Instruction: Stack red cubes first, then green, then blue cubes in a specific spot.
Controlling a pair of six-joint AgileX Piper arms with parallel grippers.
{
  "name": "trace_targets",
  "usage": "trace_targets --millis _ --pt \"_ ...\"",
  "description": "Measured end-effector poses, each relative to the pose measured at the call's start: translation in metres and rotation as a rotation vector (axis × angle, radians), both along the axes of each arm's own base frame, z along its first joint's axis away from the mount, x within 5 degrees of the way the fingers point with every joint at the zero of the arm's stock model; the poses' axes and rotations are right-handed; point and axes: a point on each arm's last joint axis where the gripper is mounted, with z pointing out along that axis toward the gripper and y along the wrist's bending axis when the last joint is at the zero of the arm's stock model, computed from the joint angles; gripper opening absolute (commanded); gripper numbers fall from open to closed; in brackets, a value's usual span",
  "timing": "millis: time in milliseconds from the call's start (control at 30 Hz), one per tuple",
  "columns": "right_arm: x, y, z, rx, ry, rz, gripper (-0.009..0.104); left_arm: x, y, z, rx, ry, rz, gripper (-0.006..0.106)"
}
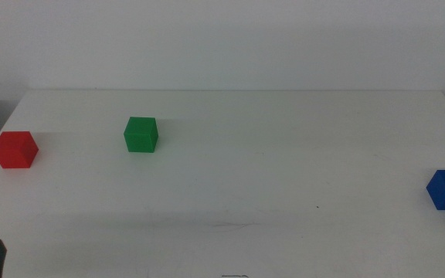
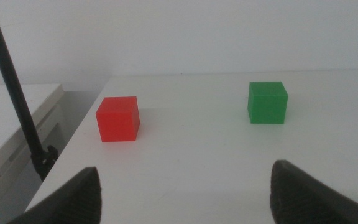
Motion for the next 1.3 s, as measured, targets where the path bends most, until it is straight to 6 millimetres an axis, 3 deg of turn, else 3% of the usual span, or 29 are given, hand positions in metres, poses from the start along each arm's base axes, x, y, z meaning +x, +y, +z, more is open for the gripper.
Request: trace_targets --millis 667,800,1300 --pt "0.0 0.0 0.0 0.0 0.0 0.0 0.094 0.0 0.006 -0.002 -0.011 0.018 0.118 0.093" --pt "0.0 0.0 0.0 0.0 0.0 0.0 0.094 0.005 0.007 0.003 -0.03 0.121 0.118 0.093" --pt "0.0 0.0 0.0 0.0 0.0 0.0 0.094 0.076 0.017 0.149 -0.083 0.658 0.111 0.093"
